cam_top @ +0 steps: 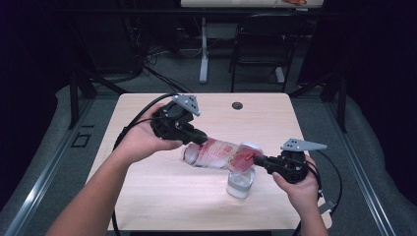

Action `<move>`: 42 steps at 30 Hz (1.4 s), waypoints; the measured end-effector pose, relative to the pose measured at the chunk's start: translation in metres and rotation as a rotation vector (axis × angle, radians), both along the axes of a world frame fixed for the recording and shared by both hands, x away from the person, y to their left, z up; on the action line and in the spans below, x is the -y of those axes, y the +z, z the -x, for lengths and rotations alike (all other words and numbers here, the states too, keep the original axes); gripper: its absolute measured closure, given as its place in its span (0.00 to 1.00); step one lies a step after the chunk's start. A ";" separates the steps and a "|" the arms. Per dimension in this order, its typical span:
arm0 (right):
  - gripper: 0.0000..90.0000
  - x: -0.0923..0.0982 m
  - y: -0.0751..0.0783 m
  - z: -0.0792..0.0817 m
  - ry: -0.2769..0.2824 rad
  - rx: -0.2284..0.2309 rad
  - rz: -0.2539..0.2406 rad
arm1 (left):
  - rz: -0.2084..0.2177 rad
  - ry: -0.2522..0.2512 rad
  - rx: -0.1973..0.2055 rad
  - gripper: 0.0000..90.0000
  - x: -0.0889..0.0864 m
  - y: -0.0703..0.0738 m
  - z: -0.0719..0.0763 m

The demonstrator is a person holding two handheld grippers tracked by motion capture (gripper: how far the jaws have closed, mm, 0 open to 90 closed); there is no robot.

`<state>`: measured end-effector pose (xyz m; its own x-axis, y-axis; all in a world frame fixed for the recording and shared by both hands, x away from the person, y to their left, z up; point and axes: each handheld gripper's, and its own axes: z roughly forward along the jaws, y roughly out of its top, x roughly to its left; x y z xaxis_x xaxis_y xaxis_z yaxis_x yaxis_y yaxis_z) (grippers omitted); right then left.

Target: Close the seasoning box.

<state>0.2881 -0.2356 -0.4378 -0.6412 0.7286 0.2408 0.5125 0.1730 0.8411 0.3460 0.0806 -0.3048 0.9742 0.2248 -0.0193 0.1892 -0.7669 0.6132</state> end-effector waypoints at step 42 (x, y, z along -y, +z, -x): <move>0.95 0.002 -0.002 -0.002 -0.009 -0.003 -0.006 | 0.017 0.008 -0.011 0.93 0.003 0.001 -0.009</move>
<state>0.2902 -0.2379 -0.4399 -0.6341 0.7327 0.2472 0.5169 0.1638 0.8403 0.3555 0.0778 -0.3041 0.9721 0.2323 -0.0337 0.2020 -0.7545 0.6244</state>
